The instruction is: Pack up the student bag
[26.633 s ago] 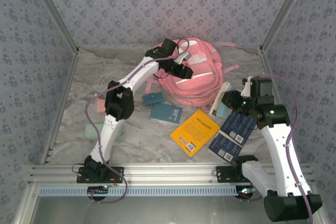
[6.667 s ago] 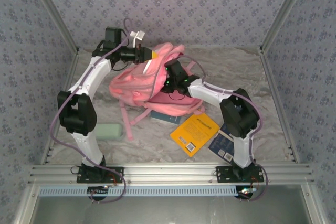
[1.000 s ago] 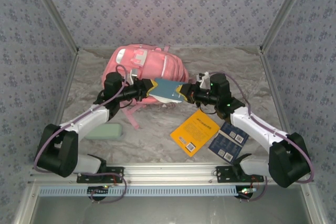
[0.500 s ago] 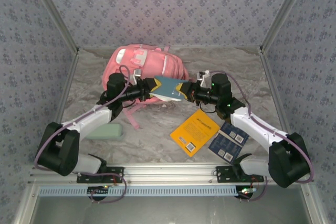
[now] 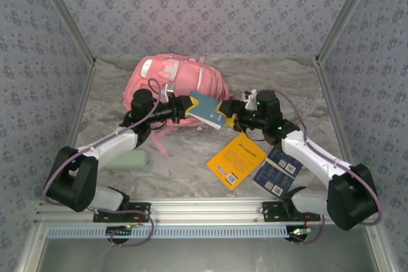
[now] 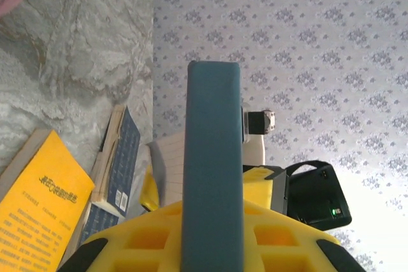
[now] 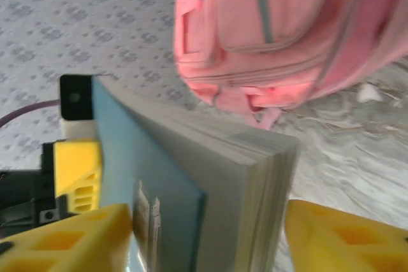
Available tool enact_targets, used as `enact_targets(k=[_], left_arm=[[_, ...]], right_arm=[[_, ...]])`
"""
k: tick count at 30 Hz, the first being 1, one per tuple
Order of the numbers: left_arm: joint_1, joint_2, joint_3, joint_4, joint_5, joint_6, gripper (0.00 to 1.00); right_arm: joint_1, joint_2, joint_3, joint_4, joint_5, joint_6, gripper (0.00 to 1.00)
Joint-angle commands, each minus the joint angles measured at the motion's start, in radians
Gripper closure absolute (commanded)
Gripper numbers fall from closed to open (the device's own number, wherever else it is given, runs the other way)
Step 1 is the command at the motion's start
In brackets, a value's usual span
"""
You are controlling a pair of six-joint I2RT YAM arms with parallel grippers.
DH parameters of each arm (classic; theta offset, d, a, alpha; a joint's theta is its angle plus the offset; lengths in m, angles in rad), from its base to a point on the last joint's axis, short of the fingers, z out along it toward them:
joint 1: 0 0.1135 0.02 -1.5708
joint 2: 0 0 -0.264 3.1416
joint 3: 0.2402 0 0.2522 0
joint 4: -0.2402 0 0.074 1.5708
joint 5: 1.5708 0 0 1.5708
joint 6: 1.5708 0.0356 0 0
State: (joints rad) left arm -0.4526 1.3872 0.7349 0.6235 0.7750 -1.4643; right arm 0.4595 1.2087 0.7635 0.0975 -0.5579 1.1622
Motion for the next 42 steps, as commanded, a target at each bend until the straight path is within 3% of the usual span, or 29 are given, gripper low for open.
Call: enact_targets(k=[1, 9, 19, 24, 30, 35, 42], left_arm=[[-0.002, -0.062, 0.039, 0.024, 0.031, 0.001, 1.0], [-0.006, -0.09, 0.055, 0.006, 0.011, -0.012, 1.0], [-0.027, -0.112, 0.075, -0.019, -0.006, -0.017, 1.0], [-0.027, -0.113, 0.084, -0.031, -0.011, -0.011, 1.0], [-0.023, -0.114, 0.078, -0.058, -0.019, 0.013, 1.0], [-0.016, -0.106, 0.072, -0.057, -0.018, 0.018, 1.0], [-0.001, -0.114, 0.06, -0.075, -0.019, 0.035, 1.0]], right_arm=[[-0.02, -0.087, -0.015, -0.147, 0.106, -0.1, 0.22], [-0.014, -0.031, -0.115, 0.305, -0.028, 0.079, 0.13], [0.07, 0.09, -0.121, 0.703, -0.016, 0.241, 0.11], [0.108, 0.16, -0.12, 0.917, -0.005, 0.349, 0.17], [0.106, 0.127, -0.142, 0.857, 0.009, 0.333, 0.45], [0.106, 0.081, -0.151, 0.764, 0.029, 0.287, 0.62], [0.103, 0.051, -0.17, 0.719, 0.042, 0.271, 0.64]])
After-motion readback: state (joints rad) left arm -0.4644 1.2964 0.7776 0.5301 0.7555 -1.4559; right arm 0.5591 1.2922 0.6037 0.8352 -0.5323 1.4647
